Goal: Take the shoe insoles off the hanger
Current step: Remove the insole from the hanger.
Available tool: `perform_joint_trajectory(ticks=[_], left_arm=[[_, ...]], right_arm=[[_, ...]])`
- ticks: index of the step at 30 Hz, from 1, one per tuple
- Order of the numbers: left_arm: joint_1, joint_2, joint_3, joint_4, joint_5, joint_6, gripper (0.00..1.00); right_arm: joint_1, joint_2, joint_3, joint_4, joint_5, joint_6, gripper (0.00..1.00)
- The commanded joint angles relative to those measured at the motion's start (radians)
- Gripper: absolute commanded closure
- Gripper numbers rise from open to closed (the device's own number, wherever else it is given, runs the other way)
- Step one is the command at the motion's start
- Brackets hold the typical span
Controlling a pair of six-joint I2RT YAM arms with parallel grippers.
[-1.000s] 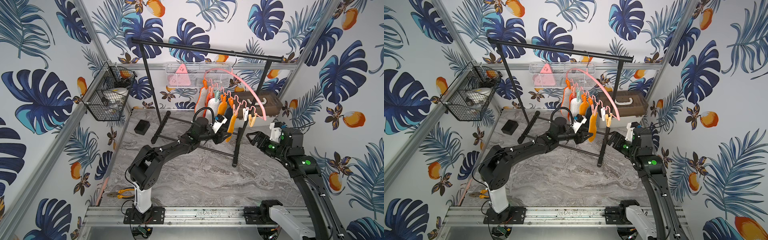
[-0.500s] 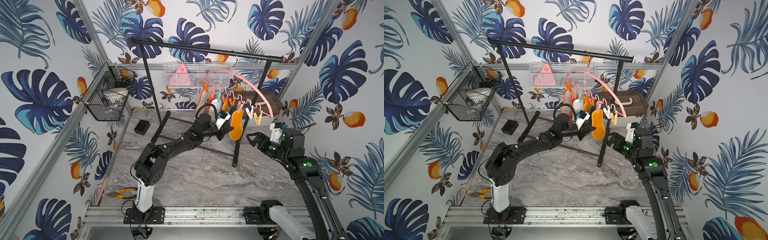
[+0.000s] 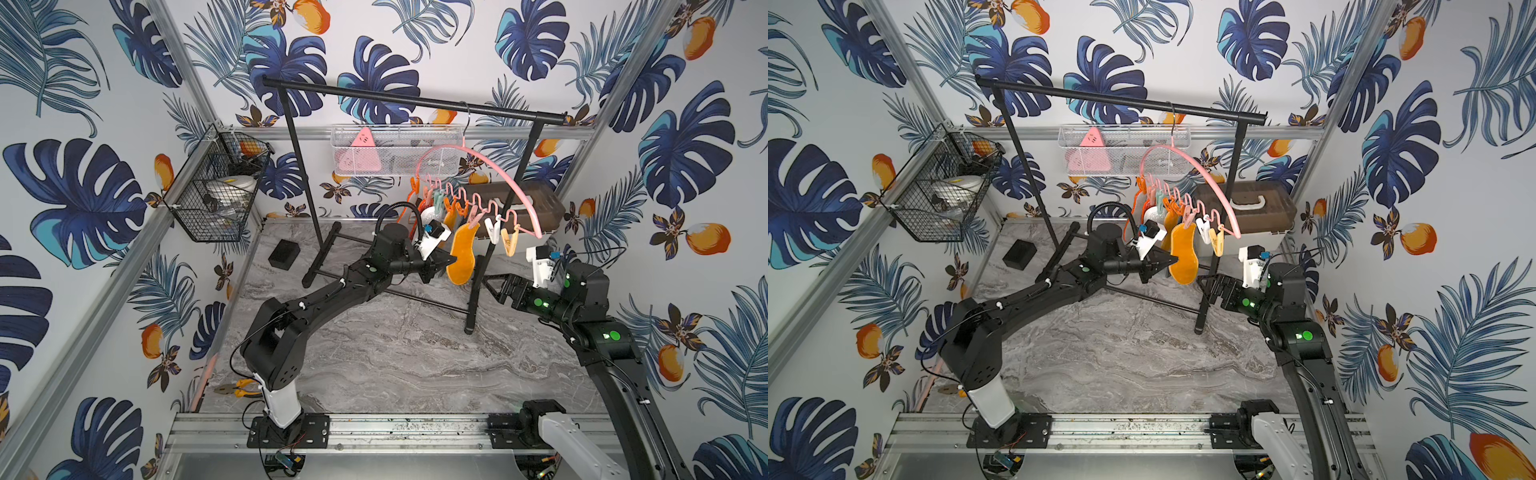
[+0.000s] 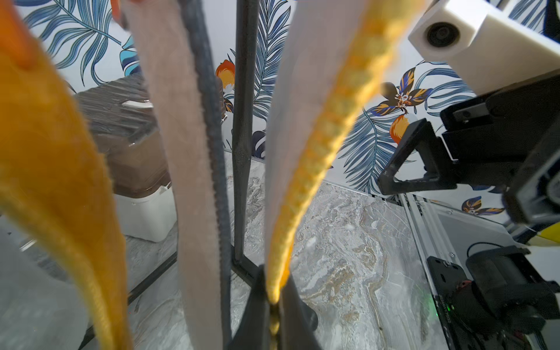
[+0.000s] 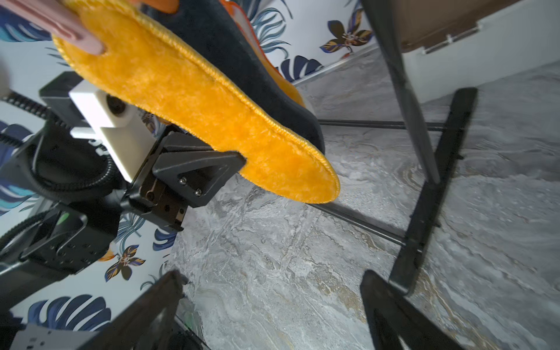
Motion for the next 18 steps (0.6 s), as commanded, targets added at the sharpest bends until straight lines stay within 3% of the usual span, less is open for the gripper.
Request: perform_joint_trajectory(ticks=[1, 6, 9, 18], left_arm=[[0.008, -0.071, -0.015, -0.16, 0.044, 0.109, 1.0], [0.016, -0.173, -0.047, -0.311, 0.014, 0.206, 1.0], [0.042, -0.21, -0.035, -0.42, 0.104, 0.273, 1.0], [0.082, -0.273, -0.009, -0.626, 0.284, 0.378, 1.0]], right_arm=[[0.0, -0.041, -0.029, 0.116, -0.169, -0.094, 0.05], [0.002, -0.131, -0.184, 0.342, -0.346, -0.088, 0.06], [0.003, -0.17, -0.267, 0.526, -0.386, -0.049, 0.06], [0.003, -0.049, -0.194, 0.718, -0.538, -0.034, 0.1]])
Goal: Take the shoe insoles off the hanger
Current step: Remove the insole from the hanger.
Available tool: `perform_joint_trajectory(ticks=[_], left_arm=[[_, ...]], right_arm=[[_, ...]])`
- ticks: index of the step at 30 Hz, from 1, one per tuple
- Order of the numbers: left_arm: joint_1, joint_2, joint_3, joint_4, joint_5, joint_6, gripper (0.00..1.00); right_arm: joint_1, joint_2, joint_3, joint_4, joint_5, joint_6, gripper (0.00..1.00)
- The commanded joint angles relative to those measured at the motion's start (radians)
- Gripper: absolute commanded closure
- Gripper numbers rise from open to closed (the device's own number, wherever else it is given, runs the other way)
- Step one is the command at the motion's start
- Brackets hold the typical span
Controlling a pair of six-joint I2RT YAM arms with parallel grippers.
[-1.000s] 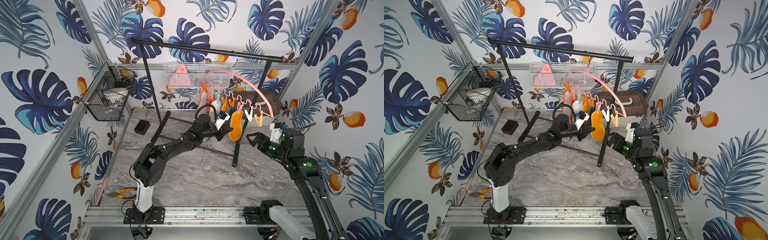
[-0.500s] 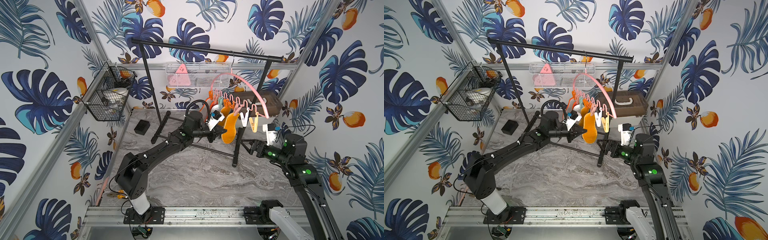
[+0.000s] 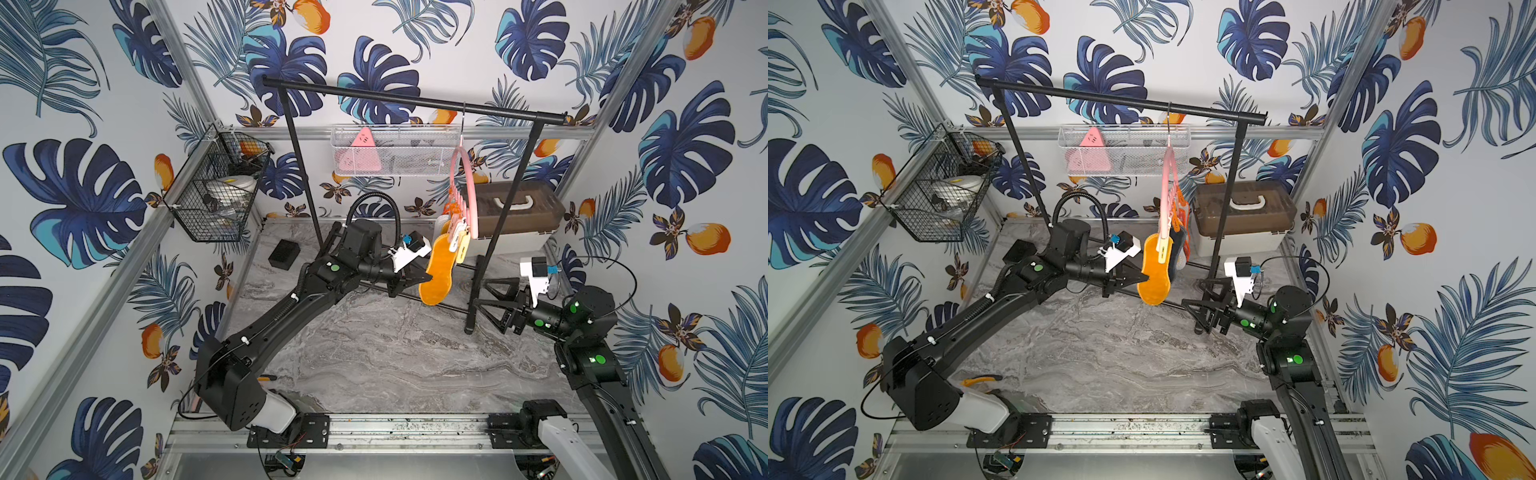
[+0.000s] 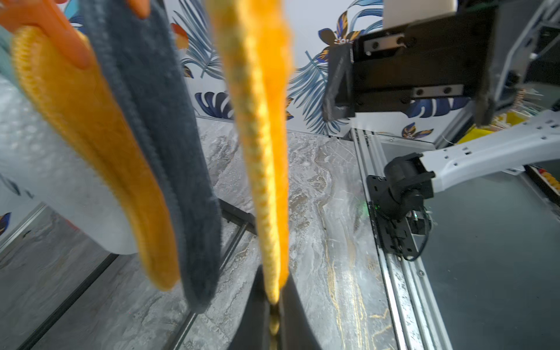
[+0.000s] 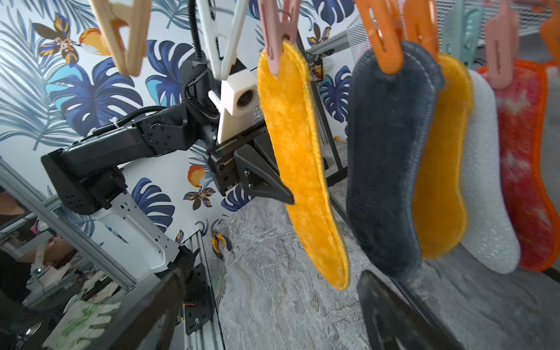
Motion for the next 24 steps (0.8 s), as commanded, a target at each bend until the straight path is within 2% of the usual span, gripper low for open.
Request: perform_joint_trajectory(ticks=[1, 6, 12, 17, 24], left_arm=[[0.011, -0.013, 0.003, -0.104, 0.113, 0.087, 1.0], [0.027, -0.022, -0.014, -0.125, 0.172, 0.118, 1.0], [0.037, 0.0, 0.022, -0.203, 0.226, 0.198, 1.0], [0.043, 0.007, 0.014, -0.208, 0.206, 0.229, 1.0], [0.071, 0.014, -0.02, -0.2, 0.169, 0.283, 1.0]], right_arm=[[0.001, 0.075, 0.067, 0.108, -0.092, 0.029, 0.12], [0.025, 0.183, 0.187, 0.044, -0.152, -0.022, 0.16], [0.1, 0.318, 0.345, -0.122, -0.09, -0.167, 0.14], [0.101, 0.4, 0.375, -0.079, -0.069, -0.183, 0.14], [0.099, 0.486, 0.426, -0.09, -0.164, -0.257, 0.14]])
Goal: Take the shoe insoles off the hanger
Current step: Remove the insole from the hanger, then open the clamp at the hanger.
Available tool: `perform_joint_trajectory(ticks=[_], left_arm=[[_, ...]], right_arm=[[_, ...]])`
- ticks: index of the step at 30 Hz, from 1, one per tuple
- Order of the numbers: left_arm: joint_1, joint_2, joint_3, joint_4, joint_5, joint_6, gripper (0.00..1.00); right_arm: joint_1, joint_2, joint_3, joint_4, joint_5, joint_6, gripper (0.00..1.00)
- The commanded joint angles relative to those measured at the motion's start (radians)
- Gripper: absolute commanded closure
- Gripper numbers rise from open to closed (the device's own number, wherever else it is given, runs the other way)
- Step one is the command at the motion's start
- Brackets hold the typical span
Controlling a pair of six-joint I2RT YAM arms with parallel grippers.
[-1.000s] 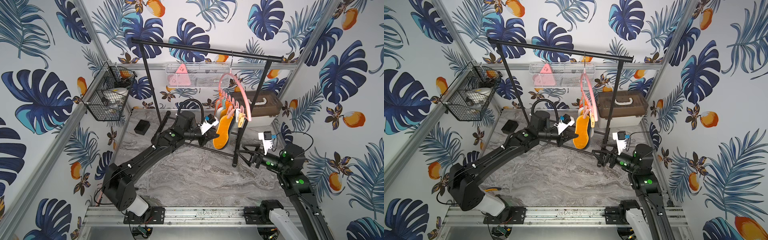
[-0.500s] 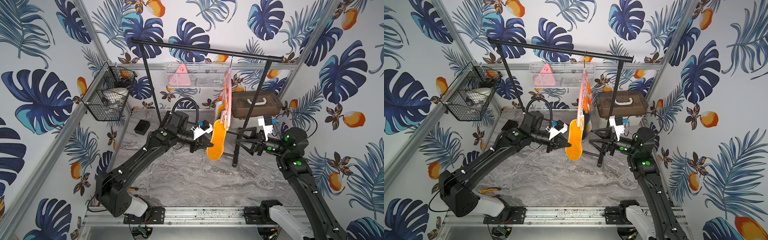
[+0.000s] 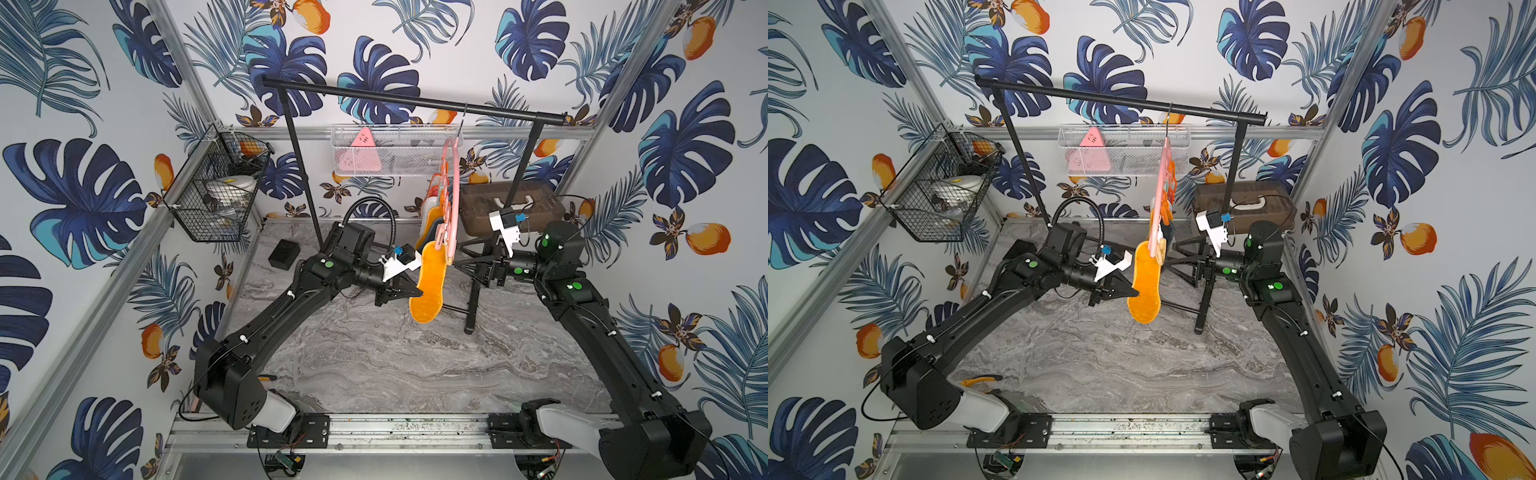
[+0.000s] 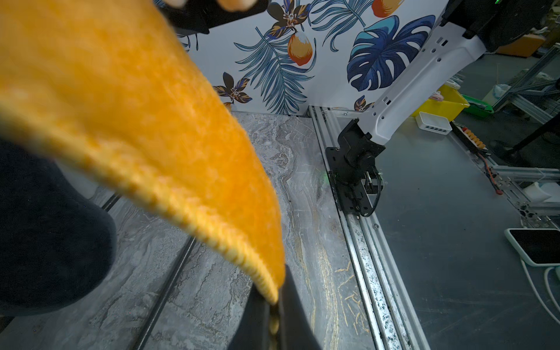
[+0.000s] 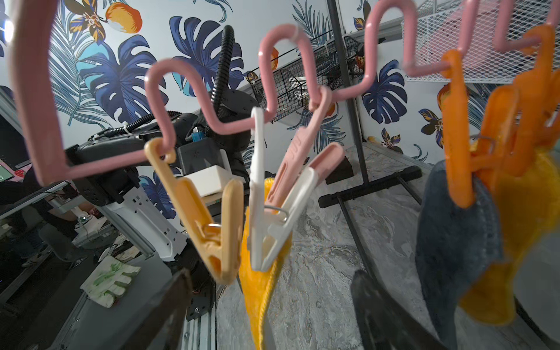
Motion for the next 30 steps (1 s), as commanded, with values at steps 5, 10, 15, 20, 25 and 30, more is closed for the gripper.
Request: perform_joint_trajectory(ticks=[5, 10, 15, 20, 25, 30], left_arm=[[0.023, 0.022, -0.031, 0.008, -0.009, 0.125, 1.0], [0.037, 0.052, -0.023, -0.039, 0.021, 0.246, 1.0], [0.064, 0.093, 0.013, -0.096, 0.077, 0.342, 1.0], [0.095, 0.136, 0.064, -0.17, 0.14, 0.435, 1.0], [0.118, 0.157, 0.081, -0.21, 0.165, 0.523, 1.0], [0.12, 0.179, 0.09, -0.22, 0.138, 0.564, 1.0]], right_arm=[[0.001, 0.046, 0.051, -0.085, -0.001, -0.18, 0.14], [0.005, 0.123, 0.095, -0.104, 0.069, -0.226, 0.19], [0.067, 0.157, 0.144, -0.16, 0.15, -0.303, 0.21], [0.101, 0.182, 0.152, -0.141, 0.187, -0.324, 0.28], [0.099, 0.233, 0.211, -0.19, 0.176, -0.378, 0.3], [0.091, 0.265, 0.276, -0.288, 0.144, -0.46, 0.24]])
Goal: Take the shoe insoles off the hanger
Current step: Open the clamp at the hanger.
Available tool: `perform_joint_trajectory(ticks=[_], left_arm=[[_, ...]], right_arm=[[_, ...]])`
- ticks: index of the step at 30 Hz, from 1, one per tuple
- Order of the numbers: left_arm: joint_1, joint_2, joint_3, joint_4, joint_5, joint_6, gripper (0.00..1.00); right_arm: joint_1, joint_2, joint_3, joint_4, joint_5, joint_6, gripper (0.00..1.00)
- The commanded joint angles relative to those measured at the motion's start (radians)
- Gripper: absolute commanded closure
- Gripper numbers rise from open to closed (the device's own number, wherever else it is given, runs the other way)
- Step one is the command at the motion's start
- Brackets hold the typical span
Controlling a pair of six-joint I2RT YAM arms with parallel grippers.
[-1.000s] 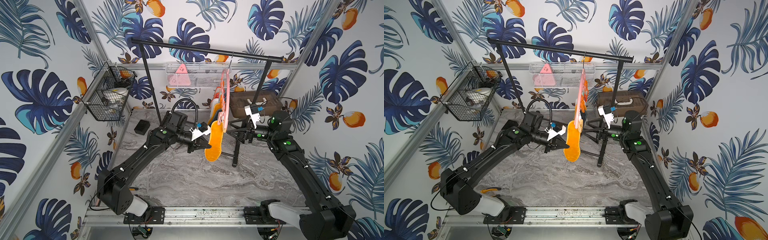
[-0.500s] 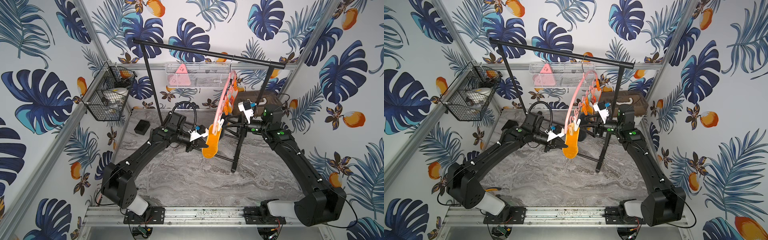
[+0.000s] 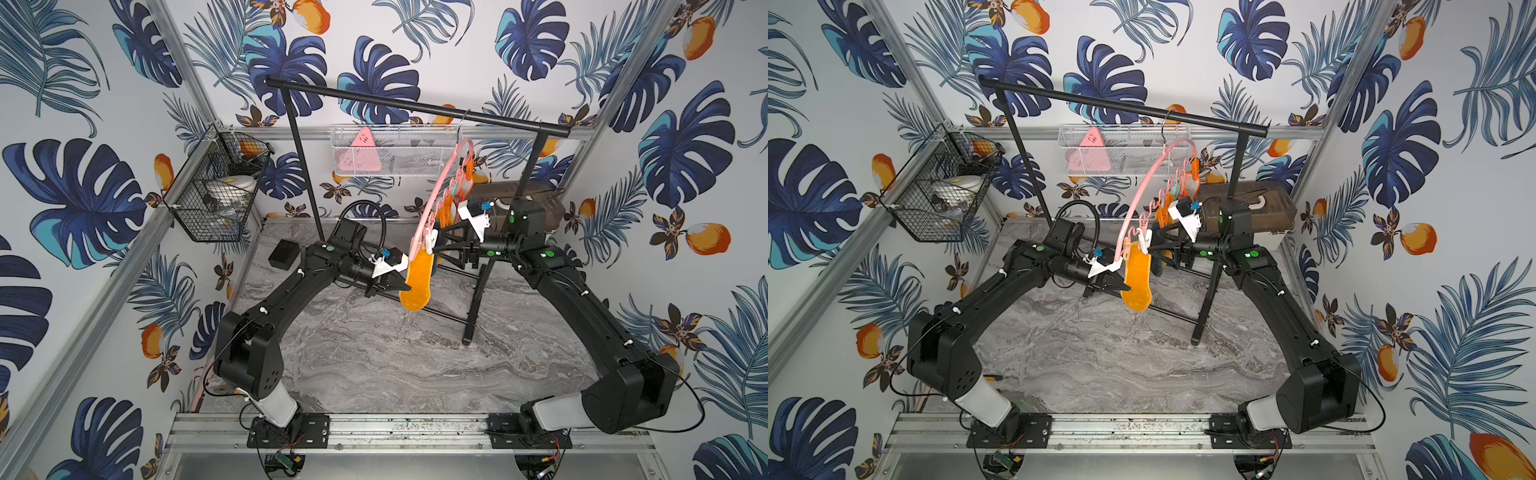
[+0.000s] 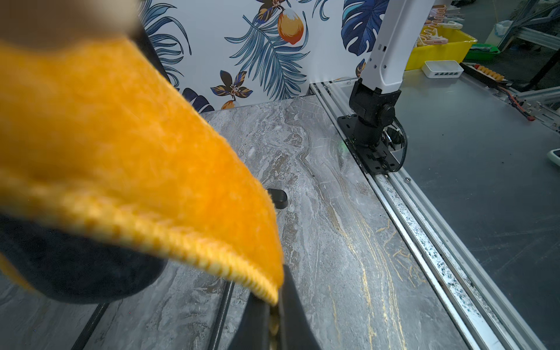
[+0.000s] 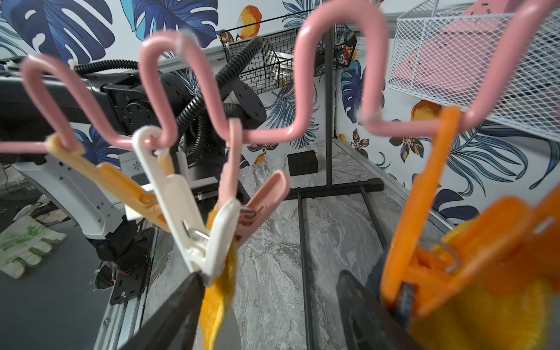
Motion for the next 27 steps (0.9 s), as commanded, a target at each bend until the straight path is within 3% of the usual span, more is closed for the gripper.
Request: perform_joint_trajectory(ticks=[1, 12, 18, 22, 27], left_arm=[[0.002, 0.016, 0.013, -0.051, 0.007, 0.073, 1.0], [0.006, 0.068, 0.031, 0.011, -0.031, 0.078, 1.0], [0.006, 0.124, 0.081, -0.004, -0.02, 0.152, 1.0], [0.006, 0.146, 0.089, 0.008, -0.012, 0.168, 1.0], [0.006, 0.168, 0.102, 0.017, -0.026, 0.18, 1.0]], right_arm=[[-0.009, 0.013, 0.03, -0.082, -0.02, -0.07, 0.22], [-0.079, 0.015, 0.053, -0.173, -0.156, -0.134, 0.13], [-0.079, 0.031, 0.02, 0.026, -0.027, 0.018, 0.14], [-0.074, 0.054, 0.014, 0.143, -0.053, 0.117, 0.16], [-0.06, 0.074, 0.011, 0.192, -0.109, 0.14, 0.18]])
